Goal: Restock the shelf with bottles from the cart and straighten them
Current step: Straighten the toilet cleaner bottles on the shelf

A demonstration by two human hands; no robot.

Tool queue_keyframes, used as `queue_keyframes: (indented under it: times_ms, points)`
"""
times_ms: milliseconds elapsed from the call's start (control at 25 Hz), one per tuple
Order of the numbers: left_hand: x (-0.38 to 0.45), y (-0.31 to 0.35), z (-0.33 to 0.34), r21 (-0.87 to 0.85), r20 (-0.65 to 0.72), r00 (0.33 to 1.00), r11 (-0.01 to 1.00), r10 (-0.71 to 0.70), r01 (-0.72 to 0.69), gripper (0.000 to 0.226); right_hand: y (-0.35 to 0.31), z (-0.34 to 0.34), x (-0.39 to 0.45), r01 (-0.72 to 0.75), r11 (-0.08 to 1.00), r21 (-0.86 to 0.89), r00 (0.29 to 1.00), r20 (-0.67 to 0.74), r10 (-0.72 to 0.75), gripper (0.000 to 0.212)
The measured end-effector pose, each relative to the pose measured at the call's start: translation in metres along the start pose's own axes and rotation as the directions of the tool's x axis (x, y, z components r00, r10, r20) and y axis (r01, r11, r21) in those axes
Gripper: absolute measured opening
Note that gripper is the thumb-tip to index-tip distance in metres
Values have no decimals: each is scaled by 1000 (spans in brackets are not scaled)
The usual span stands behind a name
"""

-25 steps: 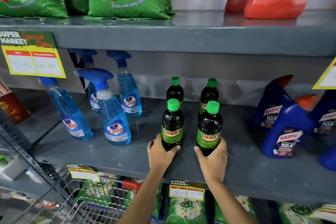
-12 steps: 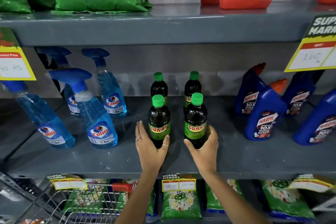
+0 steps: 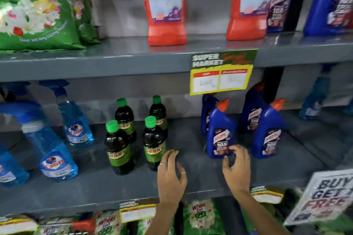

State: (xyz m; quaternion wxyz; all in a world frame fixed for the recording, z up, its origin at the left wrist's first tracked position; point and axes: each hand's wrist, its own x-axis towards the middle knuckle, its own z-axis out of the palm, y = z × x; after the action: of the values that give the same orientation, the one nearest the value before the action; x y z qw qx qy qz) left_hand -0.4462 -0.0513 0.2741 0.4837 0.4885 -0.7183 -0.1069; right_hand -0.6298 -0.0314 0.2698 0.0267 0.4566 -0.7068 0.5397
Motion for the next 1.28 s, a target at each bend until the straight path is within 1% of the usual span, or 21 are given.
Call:
queue_keyframes:
  times_ms: [80,160,240,320,400,480,560,680,800,880,960,1080,1280]
  points:
    - [0,21,23,-24,70,997,999,-29,31,41,23,-22,19,17,999,-28,1000,-16,-17,33]
    - [1,38,44,-33,118,989,995,-85,89,45,45,-41,37,-21,999,-40,998,-54,19,38]
    - [3,52,64,-52,144,977,984,-160,169,49,66,-53,49,-79,995,-64,993,-92,73,52]
    - [4,65,86,-103,154,961,963,-232,249,55,86,-59,57,-131,990,-51,988,-86,127,69]
    - [3,77,107,-169,146,940,928,-308,331,66,96,-61,62,-227,974,16,973,-34,228,85]
    - [2,88,128,-230,108,899,869,-425,439,84,102,-60,66,-323,945,43,946,49,321,97]
    - [4,97,146,-275,79,848,807,-523,523,99,104,-58,65,-333,943,24,940,93,330,103]
    - [15,106,168,-248,21,805,777,-592,578,113,106,-57,64,-322,947,2,942,98,320,105]
    - [26,110,180,-219,-61,765,756,-641,616,117,108,-57,65,-320,947,-4,941,114,319,105]
    - [31,108,187,-239,-112,753,753,-649,614,119,109,-56,65,-316,949,-11,943,106,315,105]
    - [34,108,193,-263,-151,753,760,-640,594,121,109,-55,65,-315,949,-10,944,95,315,105]
    - [35,107,197,-257,-181,759,775,-626,578,120,109,-53,66,-310,951,-17,947,79,310,105]
    - [24,109,195,-212,-158,792,804,-589,556,119,111,-53,66,-313,949,-37,945,87,315,106]
